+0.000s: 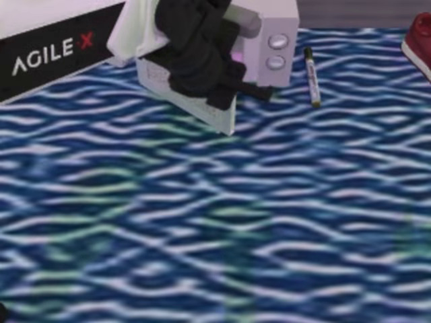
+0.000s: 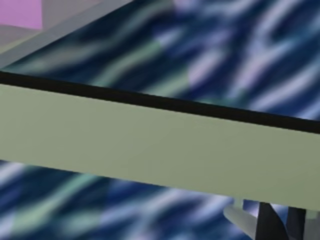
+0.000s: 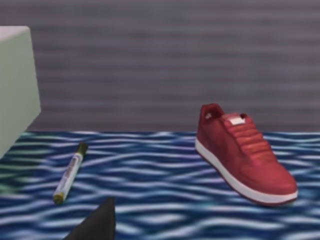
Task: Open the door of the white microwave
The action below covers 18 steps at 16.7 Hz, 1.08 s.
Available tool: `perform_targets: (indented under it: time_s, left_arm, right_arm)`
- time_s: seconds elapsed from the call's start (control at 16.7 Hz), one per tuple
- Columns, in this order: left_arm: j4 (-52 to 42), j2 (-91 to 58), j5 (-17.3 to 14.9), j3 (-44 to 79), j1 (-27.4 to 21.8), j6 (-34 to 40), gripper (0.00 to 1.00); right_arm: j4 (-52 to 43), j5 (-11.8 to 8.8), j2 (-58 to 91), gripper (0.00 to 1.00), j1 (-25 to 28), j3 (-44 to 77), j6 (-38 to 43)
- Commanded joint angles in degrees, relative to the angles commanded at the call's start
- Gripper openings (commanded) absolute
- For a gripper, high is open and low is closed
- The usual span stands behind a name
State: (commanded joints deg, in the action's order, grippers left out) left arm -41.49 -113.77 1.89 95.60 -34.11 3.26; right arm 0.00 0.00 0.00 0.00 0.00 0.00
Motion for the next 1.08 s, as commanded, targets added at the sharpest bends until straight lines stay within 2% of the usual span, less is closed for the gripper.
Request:
perform_targets:
  time_s: [0.18,1.08]
  left_arm:
    - [0.58,1.14,-1.00,-1.64,0.52,-1.86,0.00]
    - [0.58,1.14,-1.00,-1.64,0.52,-1.86,0.00]
  right_arm:
    - [0.00,0.00,0.00,1.00,0.00,0.00,0.00]
    - [0.00,0.00,0.00,1.00,0.00,0.00,0.00]
